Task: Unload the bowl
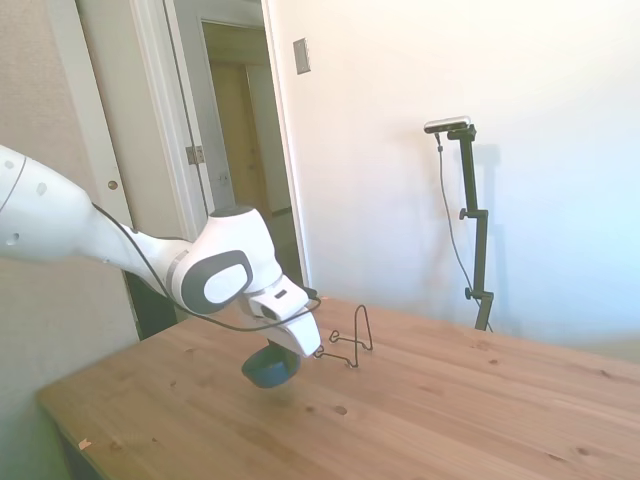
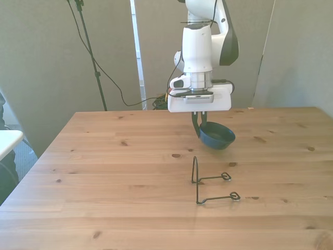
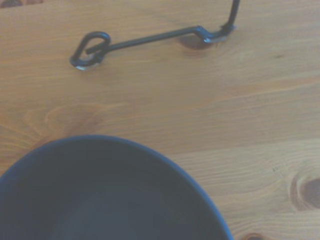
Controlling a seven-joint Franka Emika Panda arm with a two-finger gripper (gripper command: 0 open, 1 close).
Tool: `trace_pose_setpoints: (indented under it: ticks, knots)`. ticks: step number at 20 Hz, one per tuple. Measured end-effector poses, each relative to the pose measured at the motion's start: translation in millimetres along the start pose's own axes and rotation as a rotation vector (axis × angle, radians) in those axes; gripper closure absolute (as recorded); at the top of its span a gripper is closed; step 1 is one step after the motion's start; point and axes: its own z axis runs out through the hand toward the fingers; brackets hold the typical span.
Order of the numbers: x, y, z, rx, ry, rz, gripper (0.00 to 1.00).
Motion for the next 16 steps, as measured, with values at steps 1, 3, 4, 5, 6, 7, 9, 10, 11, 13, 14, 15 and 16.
trace_pose_setpoints:
  ticks: [1, 3, 4, 5, 6, 7, 9, 10, 11, 13, 14, 15, 16]
  knots:
    - [5.1, 1.9, 6.0, -0.001, -0.011, 0.01, 1.0]
    - [14.9, 2.7, 17.5, -0.004, -0.027, 0.024, 1.0]
    - [18.8, 2.1, 22.2, -0.007, -0.031, 0.029, 1.0]
    - [22.1, 1.1, 25.9, -0.009, -0.035, 0.035, 1.0]
    - [24.4, 0.6, 28.8, -0.01, -0.037, 0.039, 1.0]
    - [26.4, -0.3, 30.5, -0.012, -0.037, 0.04, 0.0]
    - [28.3, -0.3, 32.0, -0.015, -0.039, 0.042, 0.0]
    - [28.7, 0.0, 32.0, -0.016, -0.039, 0.043, 0.0]
    - [29.3, 0.5, 31.9, -0.016, -0.04, 0.044, 0.0]
    - [30.8, 2.1, 31.7, -0.017, -0.039, 0.048, 0.0]
    - [31.7, 3.0, 31.6, -0.017, -0.038, 0.05, 0.0]
    - [32.5, 3.9, 31.4, -0.017, -0.038, 0.052, 0.0]
    - [33.3, 4.8, 31.3, -0.017, -0.037, 0.054, 0.0]
